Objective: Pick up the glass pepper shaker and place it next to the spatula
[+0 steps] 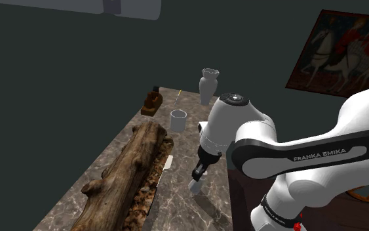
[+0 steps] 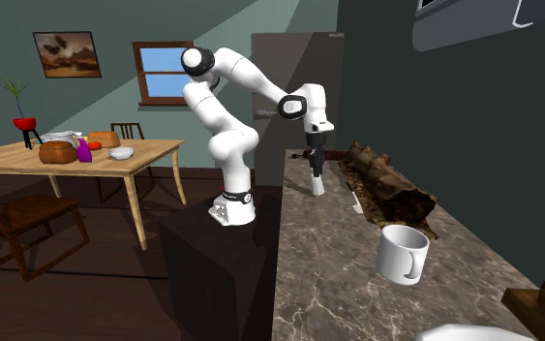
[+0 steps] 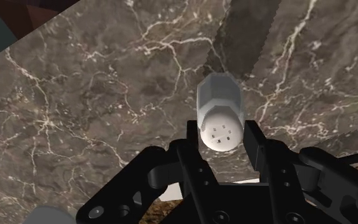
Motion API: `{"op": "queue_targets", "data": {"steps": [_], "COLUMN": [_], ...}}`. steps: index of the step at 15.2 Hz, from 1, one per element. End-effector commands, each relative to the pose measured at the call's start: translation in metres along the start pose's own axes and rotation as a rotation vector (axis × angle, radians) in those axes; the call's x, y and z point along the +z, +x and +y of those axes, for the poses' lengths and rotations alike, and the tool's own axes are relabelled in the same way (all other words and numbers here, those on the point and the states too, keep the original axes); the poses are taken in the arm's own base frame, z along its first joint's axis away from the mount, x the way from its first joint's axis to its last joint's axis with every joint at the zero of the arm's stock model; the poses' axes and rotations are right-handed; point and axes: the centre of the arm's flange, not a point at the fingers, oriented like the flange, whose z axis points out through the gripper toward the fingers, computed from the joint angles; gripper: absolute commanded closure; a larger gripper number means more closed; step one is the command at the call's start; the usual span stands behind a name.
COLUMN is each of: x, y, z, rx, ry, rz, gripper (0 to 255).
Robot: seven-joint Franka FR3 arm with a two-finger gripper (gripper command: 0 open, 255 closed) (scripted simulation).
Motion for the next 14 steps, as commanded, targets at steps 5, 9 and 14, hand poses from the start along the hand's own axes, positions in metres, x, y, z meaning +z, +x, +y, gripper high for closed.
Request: {"op": "queue_targets", "data": {"steps": [5, 9, 14], "x": [0.000, -0.040, -0.050], "y": [0.000, 0.000, 0.000], "z": [0.000, 0.000, 0.000], "rx": [0.000, 0.000, 0.000], "ry": [0.000, 0.000, 0.000], "rz": [0.000, 0.000, 0.000], "gripper": [0, 0, 0]}}
